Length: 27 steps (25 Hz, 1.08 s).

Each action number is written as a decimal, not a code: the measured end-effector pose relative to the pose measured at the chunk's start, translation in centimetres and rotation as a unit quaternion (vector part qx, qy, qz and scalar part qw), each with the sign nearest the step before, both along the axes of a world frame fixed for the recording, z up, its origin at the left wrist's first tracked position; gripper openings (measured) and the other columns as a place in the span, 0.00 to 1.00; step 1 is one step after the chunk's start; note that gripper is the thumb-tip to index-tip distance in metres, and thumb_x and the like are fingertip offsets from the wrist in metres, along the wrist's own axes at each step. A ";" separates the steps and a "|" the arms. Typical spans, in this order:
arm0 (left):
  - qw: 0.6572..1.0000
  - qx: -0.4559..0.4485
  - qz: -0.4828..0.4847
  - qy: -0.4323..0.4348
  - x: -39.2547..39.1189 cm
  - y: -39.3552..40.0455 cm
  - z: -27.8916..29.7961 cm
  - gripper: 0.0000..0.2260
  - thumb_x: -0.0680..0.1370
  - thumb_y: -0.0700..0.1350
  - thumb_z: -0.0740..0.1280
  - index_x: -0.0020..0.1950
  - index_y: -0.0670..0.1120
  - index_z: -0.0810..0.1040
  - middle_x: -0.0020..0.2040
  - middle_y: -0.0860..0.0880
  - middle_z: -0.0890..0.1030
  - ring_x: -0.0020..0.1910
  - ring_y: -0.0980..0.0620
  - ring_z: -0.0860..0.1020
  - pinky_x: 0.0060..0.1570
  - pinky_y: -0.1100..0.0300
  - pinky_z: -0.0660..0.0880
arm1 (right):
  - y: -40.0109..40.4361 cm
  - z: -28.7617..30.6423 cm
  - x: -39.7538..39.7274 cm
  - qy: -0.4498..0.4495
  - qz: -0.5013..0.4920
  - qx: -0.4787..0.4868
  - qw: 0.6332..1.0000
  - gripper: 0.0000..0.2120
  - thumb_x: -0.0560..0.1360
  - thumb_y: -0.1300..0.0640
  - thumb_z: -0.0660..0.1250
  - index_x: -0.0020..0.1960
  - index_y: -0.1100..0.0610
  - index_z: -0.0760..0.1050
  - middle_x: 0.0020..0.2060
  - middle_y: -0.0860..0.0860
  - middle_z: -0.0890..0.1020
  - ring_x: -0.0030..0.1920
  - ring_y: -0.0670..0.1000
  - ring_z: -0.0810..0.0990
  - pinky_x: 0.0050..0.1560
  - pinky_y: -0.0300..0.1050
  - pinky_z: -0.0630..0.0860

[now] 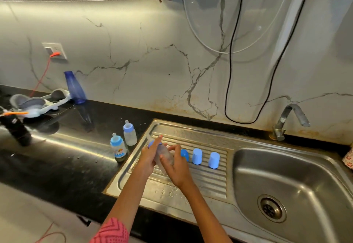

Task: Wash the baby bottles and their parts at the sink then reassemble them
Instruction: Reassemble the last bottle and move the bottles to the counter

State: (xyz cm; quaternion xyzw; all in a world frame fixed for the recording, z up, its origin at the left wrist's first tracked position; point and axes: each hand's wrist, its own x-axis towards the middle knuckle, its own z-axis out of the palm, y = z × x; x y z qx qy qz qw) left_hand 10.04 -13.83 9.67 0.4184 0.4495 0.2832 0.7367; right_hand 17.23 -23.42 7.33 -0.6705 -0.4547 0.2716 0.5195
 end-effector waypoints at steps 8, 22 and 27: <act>0.995 -0.050 -0.041 -0.073 -5.0 1.0 -4.5 0.27 0.68 0.56 0.71 0.64 0.46 0.73 0.61 0.41 0.78 0.60 0.40 0.76 0.55 0.43 0.76 | 1.9 -1.9 -2.4 0.208 0.066 -0.059 0.974 0.13 0.80 0.45 0.56 0.58 0.52 0.62 0.42 0.56 0.78 0.29 0.50 0.77 0.22 0.37 0.68; 0.989 0.090 -0.064 0.096 -8.9 3.4 -5.3 0.25 0.69 0.49 0.74 0.63 0.48 0.71 0.57 0.45 0.78 0.55 0.47 0.78 0.53 0.54 0.76 | 10.1 -6.5 8.0 -0.564 0.083 -0.350 0.743 0.18 0.80 0.63 0.57 0.69 0.59 0.63 0.64 0.58 0.71 0.66 0.55 0.69 0.66 0.44 0.64; 0.983 0.112 -0.083 0.119 -10.2 5.6 -5.5 0.25 0.67 0.53 0.76 0.59 0.47 0.73 0.54 0.45 0.79 0.52 0.49 0.79 0.47 0.59 0.77 | 12.9 -3.4 8.7 -0.306 0.013 -0.221 0.926 0.16 0.77 0.54 0.65 0.62 0.61 0.70 0.52 0.56 0.77 0.58 0.55 0.74 0.57 0.46 0.70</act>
